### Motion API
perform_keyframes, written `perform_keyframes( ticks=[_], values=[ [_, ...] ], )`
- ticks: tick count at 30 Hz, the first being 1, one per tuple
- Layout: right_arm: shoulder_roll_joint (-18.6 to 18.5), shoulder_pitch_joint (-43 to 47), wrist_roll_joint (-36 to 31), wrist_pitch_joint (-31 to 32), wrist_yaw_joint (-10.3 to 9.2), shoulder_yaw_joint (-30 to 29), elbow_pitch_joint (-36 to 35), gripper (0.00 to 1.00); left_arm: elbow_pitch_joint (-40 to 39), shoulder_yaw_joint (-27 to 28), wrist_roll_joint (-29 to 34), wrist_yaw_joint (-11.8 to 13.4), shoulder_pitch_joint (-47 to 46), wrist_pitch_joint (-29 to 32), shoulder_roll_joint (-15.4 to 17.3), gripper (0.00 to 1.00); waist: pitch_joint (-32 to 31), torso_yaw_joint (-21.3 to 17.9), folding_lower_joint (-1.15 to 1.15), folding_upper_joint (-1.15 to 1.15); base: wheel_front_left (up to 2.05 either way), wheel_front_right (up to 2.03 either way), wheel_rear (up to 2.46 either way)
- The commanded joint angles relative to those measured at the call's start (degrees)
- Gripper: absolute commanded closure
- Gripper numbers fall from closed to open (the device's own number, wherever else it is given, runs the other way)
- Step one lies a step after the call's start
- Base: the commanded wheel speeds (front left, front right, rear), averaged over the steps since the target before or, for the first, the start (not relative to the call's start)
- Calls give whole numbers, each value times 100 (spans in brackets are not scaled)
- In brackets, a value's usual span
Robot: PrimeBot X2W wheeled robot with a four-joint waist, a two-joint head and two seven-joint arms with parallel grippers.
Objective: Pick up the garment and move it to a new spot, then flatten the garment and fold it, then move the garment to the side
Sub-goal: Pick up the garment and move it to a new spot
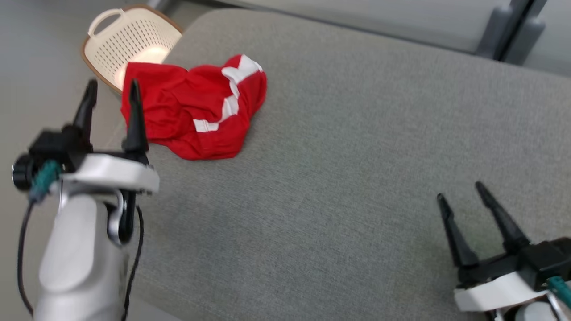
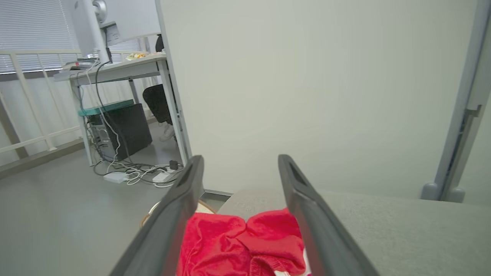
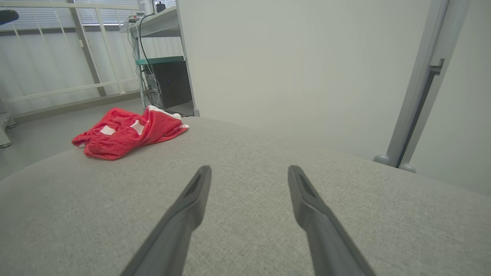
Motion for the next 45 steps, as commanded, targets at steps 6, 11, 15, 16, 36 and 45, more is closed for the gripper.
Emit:
perform_keyframes(
  ticks=[6, 11, 15, 16, 36, 45],
  values=[
    [-293, -444, -141, -3, -3, -217, -280, 0, 1981, 257, -648, -175, -1594, 574, 133, 0, 1123, -478, 0, 0, 0, 0, 0],
    [-280, -748, -156, -3, -3, -222, -332, 0, 3376, 459, -1103, -264, -2370, 1241, 290, 0, 1522, -762, 0, 0, 0, 0, 0],
    [-264, -855, -205, 1, -4, -249, -349, 0, 4022, 437, -1371, -315, -2661, 1631, 413, 0, 1744, -942, 0, 0, 0, 0, 0],
    [-269, -857, -216, 4, -5, -276, -357, 0, 4139, 403, -1423, -308, -2704, 1714, 418, 0, 1784, -966, 0, 0, 0, 0, 0],
    [-86, -995, -79, 2, -8, -209, -343, 0, 3896, -728, -2103, -313, -2263, 506, 840, 100, 1366, -1223, 0, 0, 0, 0, 0],
    [182, -844, 44, -2, -7, -373, -336, 0, 2816, -1522, -2623, -313, -1758, 85, 1402, 100, 493, -1501, 0, 0, 0, 0, 0]
  ],
)
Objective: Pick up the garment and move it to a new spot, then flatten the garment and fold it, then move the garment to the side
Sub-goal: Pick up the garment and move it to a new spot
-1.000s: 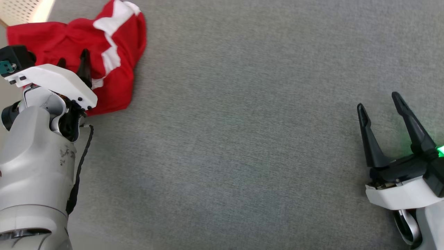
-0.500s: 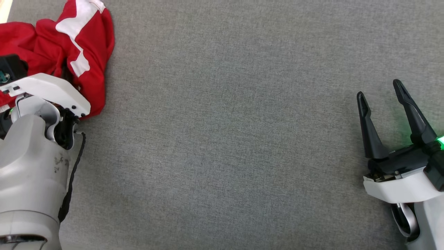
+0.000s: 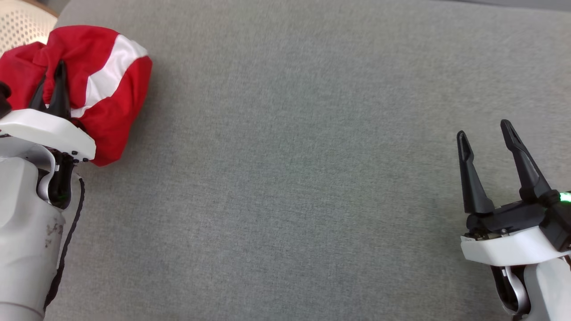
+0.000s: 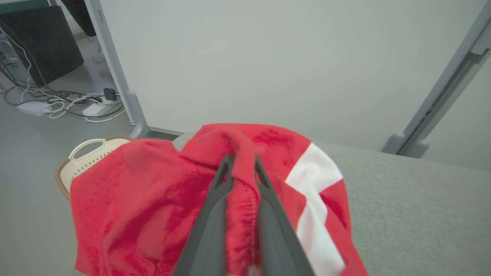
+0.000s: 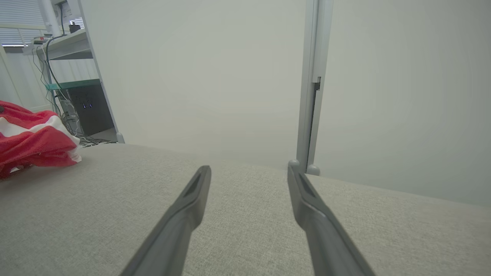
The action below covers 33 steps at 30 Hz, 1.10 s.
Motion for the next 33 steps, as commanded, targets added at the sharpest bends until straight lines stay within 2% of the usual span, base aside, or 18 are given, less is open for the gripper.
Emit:
perform_keyframes(
  ticks=[1, 8, 15, 25, 29, 33],
  values=[
    [45, 84, 29, -1, -13, -67, -4, 0, -215, -107, -85, -2, 110, -42, 129, 100, -372, -221, 0, 0, 0, 0, 0],
    [267, 283, 58, -1, -12, -262, -22, 0, -1295, -545, -198, -2, 540, -32, 531, 100, -1058, -759, 0, 0, 0, 0, 0],
    [331, 303, 25, -1, -12, -433, -120, 0, -2790, -696, -232, 116, 1023, 320, 678, 100, -1392, -1414, 0, 0, 0, 0, 0],
    [396, 322, 6, -1, -11, -559, -196, 0, -4554, -1276, -169, 427, 1552, 1159, 458, 100, -1357, -2165, 0, 0, 0, 0, 0],
    [484, 288, 29, -1, -11, -591, -232, 0, -4615, -1657, -13, 446, 1727, 1302, 292, 100, -1213, -2448, 0, 0, 0, 0, 0],
    [570, 209, 36, -1, -11, -604, -282, 0, -4117, -2089, 186, 373, 1872, 1198, 37, 100, -945, -2641, 0, 0, 0, 0, 0]
  ],
)
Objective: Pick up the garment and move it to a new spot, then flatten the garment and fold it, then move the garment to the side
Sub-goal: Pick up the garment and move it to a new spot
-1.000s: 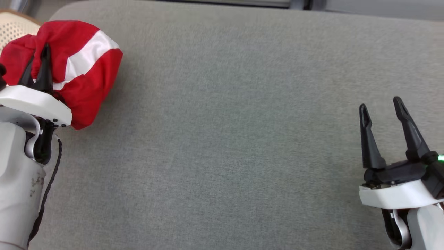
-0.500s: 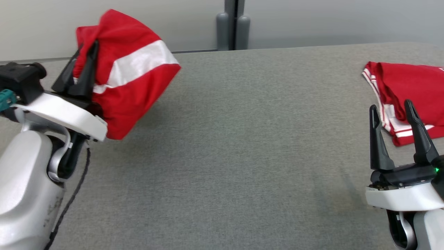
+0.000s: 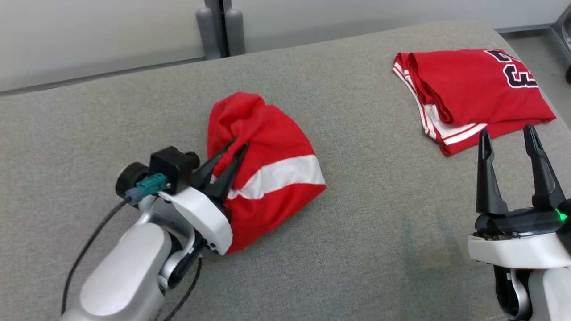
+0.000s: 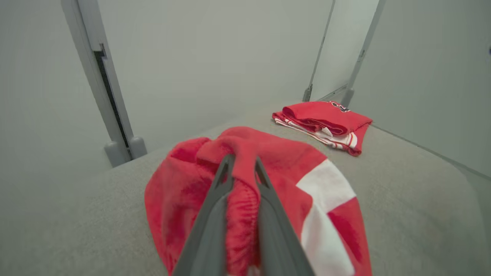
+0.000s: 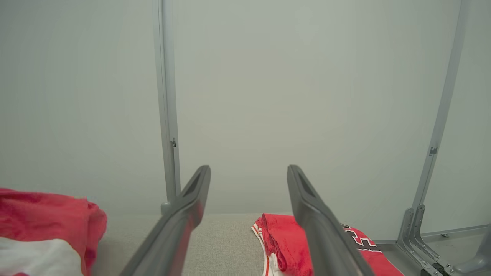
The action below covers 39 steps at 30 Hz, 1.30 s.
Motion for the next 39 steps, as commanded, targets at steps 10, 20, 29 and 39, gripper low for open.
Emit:
perform_keyframes(
  ticks=[10, 20, 29, 39],
  values=[
    [148, -92, -43, -1, -9, 85, -16, 0, 1725, -314, 295, -3, -145, -1133, -931, 0, 570, 3, 0, 0, 0, 0, 0],
    [238, 275, 75, -1, -9, 332, 193, 0, -131, 1251, 557, 90, 1430, -1325, -1197, 0, -74, 668, 0, 0, 0, 0, 0],
    [283, 693, 217, -1, -9, 620, 408, 0, -978, 2607, 1547, 156, 2947, -1325, -1442, 0, -699, 1024, 0, 0, 0, 0, 0],
    [270, 1351, -22, -1, -9, 1025, 666, 0, -1116, 3184, 2054, 263, 4103, -1327, -1566, 0, -1265, 1135, 0, 0, 0, 0, 0]
  ],
)
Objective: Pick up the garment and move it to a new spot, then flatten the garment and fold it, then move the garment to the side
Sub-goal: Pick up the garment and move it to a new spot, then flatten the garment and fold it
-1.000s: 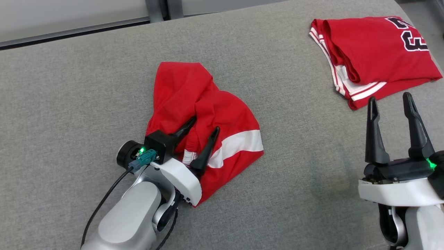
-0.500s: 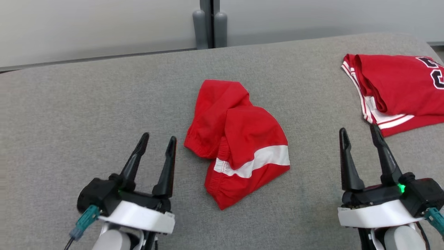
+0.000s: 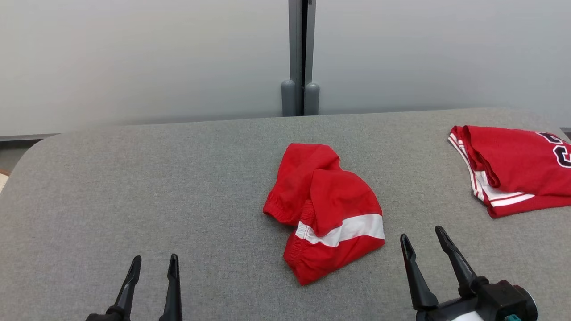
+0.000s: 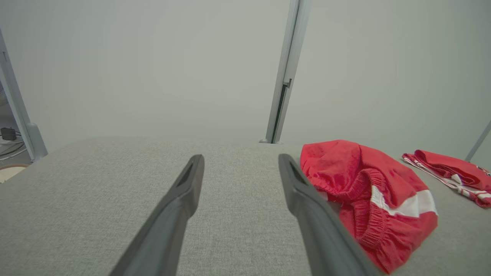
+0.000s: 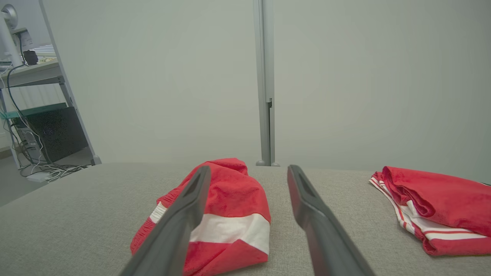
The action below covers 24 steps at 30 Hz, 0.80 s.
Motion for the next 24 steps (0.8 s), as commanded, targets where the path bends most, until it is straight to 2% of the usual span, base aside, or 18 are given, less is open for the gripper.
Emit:
perform_keyframes(
  ticks=[1, 5, 24],
  values=[
    [-32, 70, -21, -1, -9, -6, 19, 0, 17, -31, 67, 41, 31, -6, 15, 0, -73, 29, 0, 0, 0, 0, 0],
    [-8, 154, 21, -1, -9, -2, 37, 0, 59, -134, 87, 127, 125, -6, 15, 0, -133, 51, 0, 0, 0, 0, 0],
    [27, 101, 119, -1, -9, -19, 180, 0, 56, -291, 341, 177, 77, -7, 13, 0, -100, 52, 0, 0, 0, 0, 0]
  ],
)
